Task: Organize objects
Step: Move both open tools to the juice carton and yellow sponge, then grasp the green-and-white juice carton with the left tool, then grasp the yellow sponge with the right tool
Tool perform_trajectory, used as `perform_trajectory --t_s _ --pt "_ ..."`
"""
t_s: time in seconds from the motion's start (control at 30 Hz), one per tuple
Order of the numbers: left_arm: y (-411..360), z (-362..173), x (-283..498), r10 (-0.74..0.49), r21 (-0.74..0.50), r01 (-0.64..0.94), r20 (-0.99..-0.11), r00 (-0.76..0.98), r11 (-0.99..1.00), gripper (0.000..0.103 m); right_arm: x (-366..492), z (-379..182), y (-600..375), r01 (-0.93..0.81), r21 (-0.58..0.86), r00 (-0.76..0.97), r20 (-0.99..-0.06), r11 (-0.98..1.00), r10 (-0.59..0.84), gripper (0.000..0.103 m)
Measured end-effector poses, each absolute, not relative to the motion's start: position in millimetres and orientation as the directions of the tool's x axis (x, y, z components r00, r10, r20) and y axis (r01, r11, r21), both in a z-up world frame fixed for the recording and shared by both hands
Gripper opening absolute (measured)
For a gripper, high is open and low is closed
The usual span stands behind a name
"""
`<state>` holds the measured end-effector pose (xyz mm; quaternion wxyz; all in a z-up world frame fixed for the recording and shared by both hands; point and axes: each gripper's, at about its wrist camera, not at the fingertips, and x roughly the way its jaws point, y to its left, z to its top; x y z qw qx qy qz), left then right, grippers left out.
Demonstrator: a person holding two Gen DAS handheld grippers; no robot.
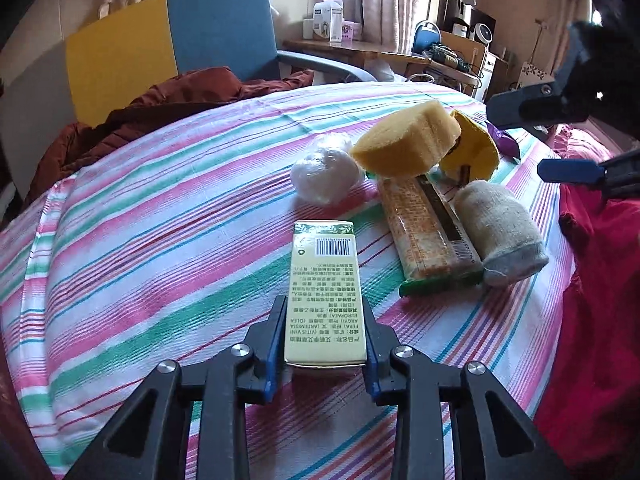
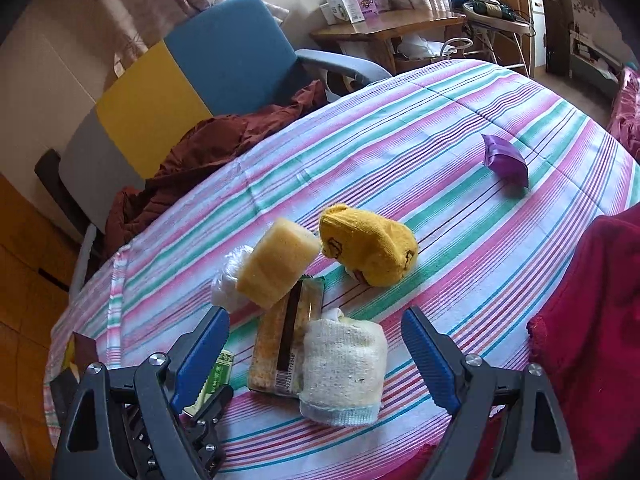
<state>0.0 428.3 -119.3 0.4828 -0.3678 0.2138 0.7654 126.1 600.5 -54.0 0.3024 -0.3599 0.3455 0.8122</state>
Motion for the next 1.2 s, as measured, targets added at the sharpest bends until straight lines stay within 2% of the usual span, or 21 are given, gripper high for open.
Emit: perform_trajectory --t_s 0.57,0.8,0.97,1.03,1.2 --pt "423 -118 -4 0.600 -0.057 -0.896 -0.761 -0.247 -0.441 0.034 115 -60 595 -0.752 0.269 -0.499 -0.829 -0.602 0.252 0.089" --pt "422 -118 -6 0.605 -0.074 -0.895 -0.761 -0.234 -0.440 0.034 104 -62 588 -0.740 0.197 -0.454 -0.852 -0.643 0.261 0.089" --pt "421 -118 -8 0.608 -0.080 -0.895 -0.760 -0.231 -0.439 0.034 73 -42 581 -0.656 0.059 -0.431 -0.848 -0.753 0.308 0.089" --pt "421 -118 -8 0.609 -0.080 -0.895 -0.759 -0.230 -0.439 0.034 50 -33 579 -0.571 -0.017 -0.433 -0.843 -0.821 0.318 0.089" --pt "421 -118 -9 0.614 -0.094 -0.894 -0.758 -0.222 -0.439 0.034 -2 -52 582 -0.393 -0.214 -0.315 -0.882 -0.894 0.350 0.089"
